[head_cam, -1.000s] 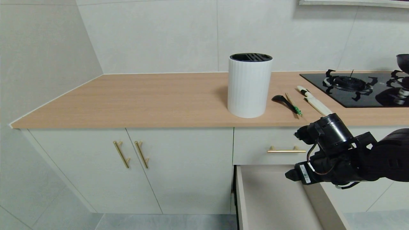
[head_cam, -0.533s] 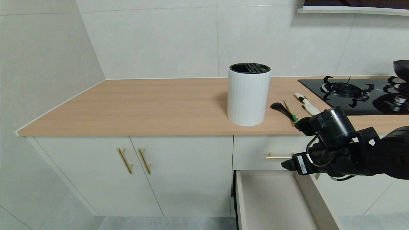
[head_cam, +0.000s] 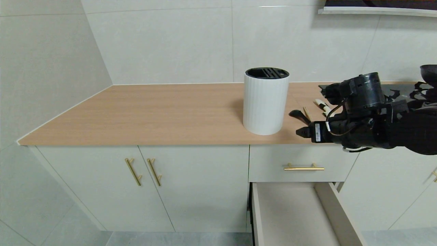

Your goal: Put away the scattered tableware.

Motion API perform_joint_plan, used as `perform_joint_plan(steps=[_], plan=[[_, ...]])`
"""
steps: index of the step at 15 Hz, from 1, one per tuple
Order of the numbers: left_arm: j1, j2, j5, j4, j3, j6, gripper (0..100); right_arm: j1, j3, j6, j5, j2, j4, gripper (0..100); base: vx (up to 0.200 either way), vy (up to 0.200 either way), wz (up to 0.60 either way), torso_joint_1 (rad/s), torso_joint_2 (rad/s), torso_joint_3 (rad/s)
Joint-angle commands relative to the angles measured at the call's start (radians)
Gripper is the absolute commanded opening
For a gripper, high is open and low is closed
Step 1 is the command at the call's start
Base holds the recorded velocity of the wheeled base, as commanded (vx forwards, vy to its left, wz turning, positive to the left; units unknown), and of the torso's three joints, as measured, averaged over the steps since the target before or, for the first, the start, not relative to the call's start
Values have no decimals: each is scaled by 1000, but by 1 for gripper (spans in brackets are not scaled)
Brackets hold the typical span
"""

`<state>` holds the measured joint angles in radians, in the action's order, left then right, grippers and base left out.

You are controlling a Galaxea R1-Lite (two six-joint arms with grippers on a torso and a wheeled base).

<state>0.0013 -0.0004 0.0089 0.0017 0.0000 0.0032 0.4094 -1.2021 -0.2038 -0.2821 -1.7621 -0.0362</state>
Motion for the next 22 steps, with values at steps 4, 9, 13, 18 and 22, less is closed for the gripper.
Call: perform_joint_plan(steps=[4, 9, 13, 18, 22], plan=[[0, 0, 0, 0, 0, 0, 100, -47, -73, -29, -71, -91, -10, 100, 0, 0, 0, 0, 0, 0], [0, 0, 0, 0, 0, 0, 100, -106, -146, -68, -94, -200, -10, 100, 0, 0, 0, 0, 0, 0], [0, 0, 0, 0, 0, 0, 100, -110, -155, -69, -95, -229, -11, 100, 0, 0, 0, 0, 0, 0], [0, 0, 0, 0, 0, 0, 100, -124, -163, -69, -95, -250, -31, 100, 0, 0, 0, 0, 0, 0], [0, 0, 0, 0, 0, -2, 100, -124, -163, -69, -95, -252, -31, 100, 0, 0, 0, 0, 0, 0]])
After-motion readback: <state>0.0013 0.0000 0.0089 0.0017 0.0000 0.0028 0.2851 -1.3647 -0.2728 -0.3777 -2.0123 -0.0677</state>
